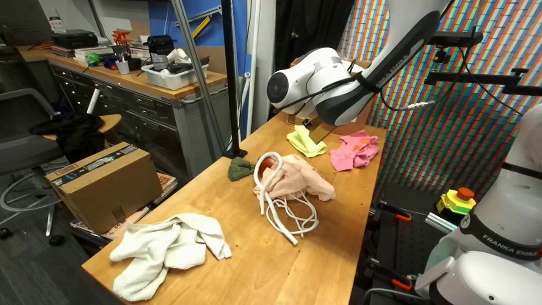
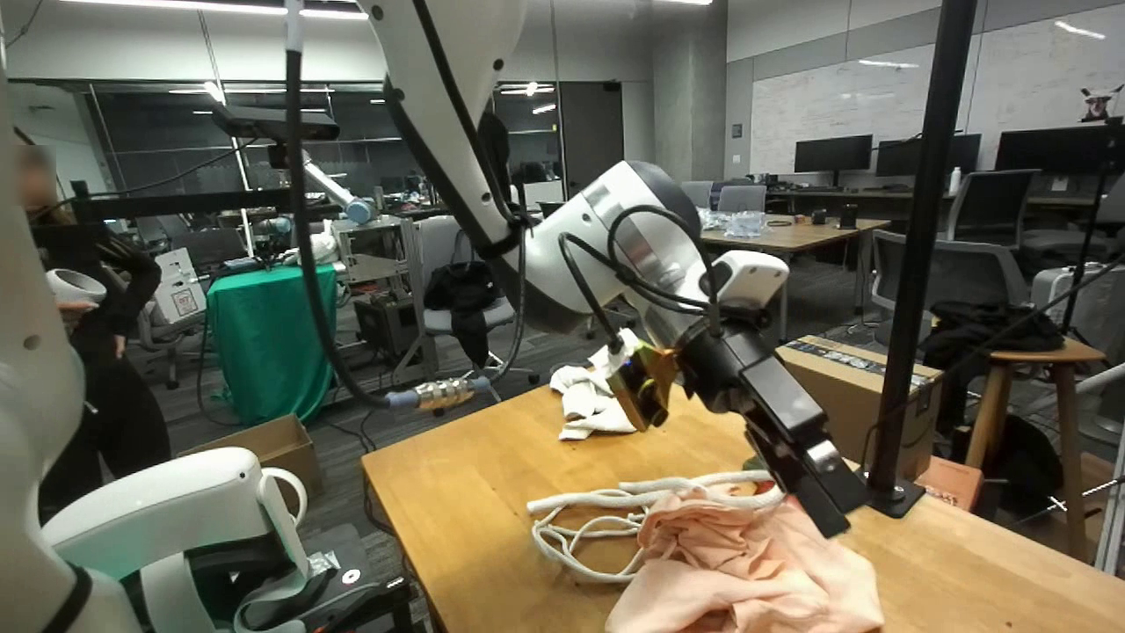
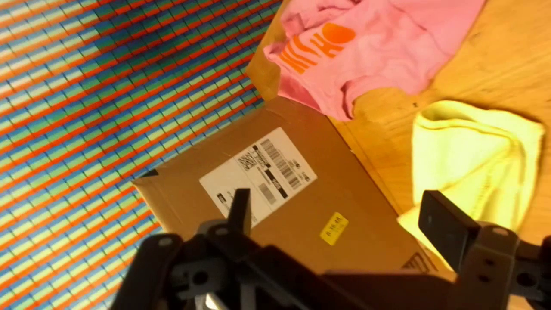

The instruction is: Move the white towel to the left, move the yellow towel to the right, move the pink t-shirt to the right, move the peach t-shirt to the right, move the radish to the right, separate the two white ropes

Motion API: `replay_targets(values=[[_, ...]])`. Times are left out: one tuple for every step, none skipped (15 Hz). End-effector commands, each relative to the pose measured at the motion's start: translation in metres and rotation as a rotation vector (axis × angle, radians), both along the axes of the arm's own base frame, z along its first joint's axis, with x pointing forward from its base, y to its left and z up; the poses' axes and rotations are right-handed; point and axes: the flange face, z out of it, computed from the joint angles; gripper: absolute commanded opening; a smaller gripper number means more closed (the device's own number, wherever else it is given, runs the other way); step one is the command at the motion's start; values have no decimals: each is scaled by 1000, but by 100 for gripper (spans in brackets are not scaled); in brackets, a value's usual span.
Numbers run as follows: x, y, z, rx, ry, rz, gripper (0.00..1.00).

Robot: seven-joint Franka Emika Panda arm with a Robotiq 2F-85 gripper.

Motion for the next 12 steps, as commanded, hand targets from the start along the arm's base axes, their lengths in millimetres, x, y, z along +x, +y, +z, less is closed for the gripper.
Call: replay_targets(values=[[-15, 55, 19, 106, 23, 170, 100], [-16, 68, 21, 137, 29, 217, 100], [-17, 81, 23, 170, 28, 262, 100], [-17, 92, 25, 203, 28, 308, 100], [-16, 102, 25, 240, 26, 351, 100], [-17, 111, 27, 279, 28, 392, 100], [-16, 117, 26, 318, 29, 431, 100], [-15, 124, 25, 361, 32, 467, 100], [-14, 129, 22, 405, 41, 499, 100], [-14, 133, 19, 445, 54, 534, 100], [-13, 137, 14, 486, 72, 564, 100], [-13, 140, 8, 530, 92, 587, 100]])
